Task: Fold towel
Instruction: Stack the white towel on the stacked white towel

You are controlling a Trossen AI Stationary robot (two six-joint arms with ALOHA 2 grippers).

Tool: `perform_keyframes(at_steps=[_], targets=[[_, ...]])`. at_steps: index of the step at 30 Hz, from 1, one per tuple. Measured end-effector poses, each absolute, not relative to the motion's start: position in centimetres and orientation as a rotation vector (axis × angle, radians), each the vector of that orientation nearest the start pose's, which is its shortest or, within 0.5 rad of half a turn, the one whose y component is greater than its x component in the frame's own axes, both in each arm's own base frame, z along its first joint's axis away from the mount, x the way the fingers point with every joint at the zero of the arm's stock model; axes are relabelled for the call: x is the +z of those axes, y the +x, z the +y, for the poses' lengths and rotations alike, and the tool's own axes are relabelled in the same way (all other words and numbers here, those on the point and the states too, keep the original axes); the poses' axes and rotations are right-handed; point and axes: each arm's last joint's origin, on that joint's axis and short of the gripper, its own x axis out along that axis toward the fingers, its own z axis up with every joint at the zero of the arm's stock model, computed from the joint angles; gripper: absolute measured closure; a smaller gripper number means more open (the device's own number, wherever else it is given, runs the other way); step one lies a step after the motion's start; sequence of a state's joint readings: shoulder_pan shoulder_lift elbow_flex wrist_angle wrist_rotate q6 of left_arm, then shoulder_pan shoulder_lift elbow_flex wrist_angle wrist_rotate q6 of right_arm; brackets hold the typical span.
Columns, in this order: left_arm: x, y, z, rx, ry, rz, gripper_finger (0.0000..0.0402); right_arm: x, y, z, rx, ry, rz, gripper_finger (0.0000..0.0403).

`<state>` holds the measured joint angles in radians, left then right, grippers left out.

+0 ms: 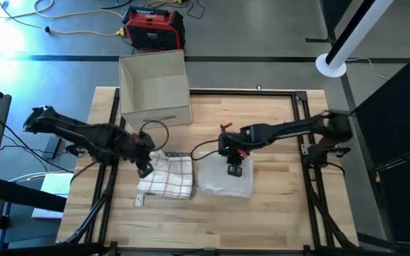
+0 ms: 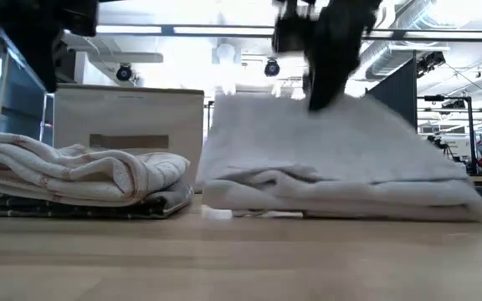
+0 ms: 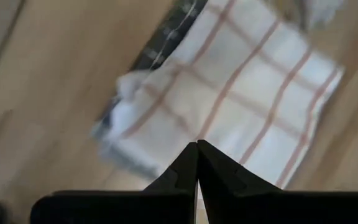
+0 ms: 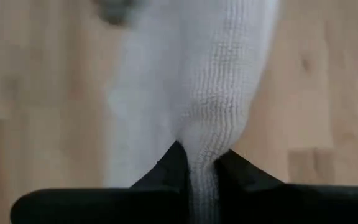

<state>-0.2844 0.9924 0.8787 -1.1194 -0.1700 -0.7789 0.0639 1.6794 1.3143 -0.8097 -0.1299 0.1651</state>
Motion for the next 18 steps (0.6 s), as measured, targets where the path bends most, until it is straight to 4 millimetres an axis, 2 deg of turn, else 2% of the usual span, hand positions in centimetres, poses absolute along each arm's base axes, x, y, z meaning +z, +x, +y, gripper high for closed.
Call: perform_keyframes(at_steps=[6, 12, 15, 18], targets=[[26.8, 13.4, -3.4, 0.4, -0.369, 1.235, 0.0401, 31.8, 35.7, 6.2, 0.271, 0.194, 0.973, 0.0375], [27.0, 11.7, -3.0, 0.431, -0.414, 1.288, 0.0401, 36.5, 38.2, 8.9, 0.387, 0.179, 0.839, 0.0375], [27.3, 10.7, -2.9, 0.443, -0.425, 1.289, 0.0401, 36.4, 39.7, 9.4, 0.401, 0.137, 0.859, 0.0375], [27.6, 9.8, -2.7, 0.455, -0.44, 1.262, 0.0402, 34.2, 42.6, 9.5, 0.444, 0.138, 0.876, 0.0375]])
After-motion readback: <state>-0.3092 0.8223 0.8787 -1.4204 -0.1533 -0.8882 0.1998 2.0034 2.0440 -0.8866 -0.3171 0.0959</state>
